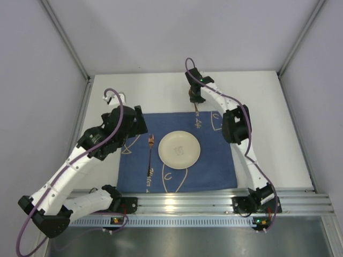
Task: Set the dinner table for one person
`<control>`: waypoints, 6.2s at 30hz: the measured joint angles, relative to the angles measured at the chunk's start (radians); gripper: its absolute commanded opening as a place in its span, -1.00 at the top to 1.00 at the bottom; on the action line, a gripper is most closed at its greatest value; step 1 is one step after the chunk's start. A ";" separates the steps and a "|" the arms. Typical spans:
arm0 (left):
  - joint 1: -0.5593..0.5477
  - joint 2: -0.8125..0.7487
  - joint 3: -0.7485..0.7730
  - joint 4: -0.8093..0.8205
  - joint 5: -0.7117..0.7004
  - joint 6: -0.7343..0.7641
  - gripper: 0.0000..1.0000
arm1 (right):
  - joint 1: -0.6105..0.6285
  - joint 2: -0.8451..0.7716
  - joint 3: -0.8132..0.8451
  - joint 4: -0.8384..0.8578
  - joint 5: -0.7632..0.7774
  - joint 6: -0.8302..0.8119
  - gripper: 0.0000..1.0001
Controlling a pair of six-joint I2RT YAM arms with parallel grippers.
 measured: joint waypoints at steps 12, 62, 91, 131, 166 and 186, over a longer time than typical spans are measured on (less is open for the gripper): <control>0.004 0.040 0.000 0.008 0.004 0.049 -0.97 | -0.003 -0.092 -0.147 0.030 -0.040 -0.052 0.20; 0.215 0.186 0.089 0.113 0.211 0.160 -0.96 | -0.001 -0.153 -0.006 -0.018 -0.040 -0.159 1.00; 0.216 0.267 0.131 0.162 0.285 0.183 -0.97 | -0.004 -1.031 -1.341 0.302 -0.349 0.171 1.00; 0.216 0.149 0.023 0.158 0.258 0.163 -0.97 | 0.035 -1.015 -1.376 0.106 -0.502 0.095 -0.18; 0.224 0.184 0.073 0.130 0.192 0.180 -0.97 | -0.323 -0.054 -0.077 0.022 -0.518 0.147 0.41; 0.229 0.212 0.099 0.145 0.204 0.216 -0.97 | -0.327 -0.210 -0.121 -0.008 -0.443 0.052 1.00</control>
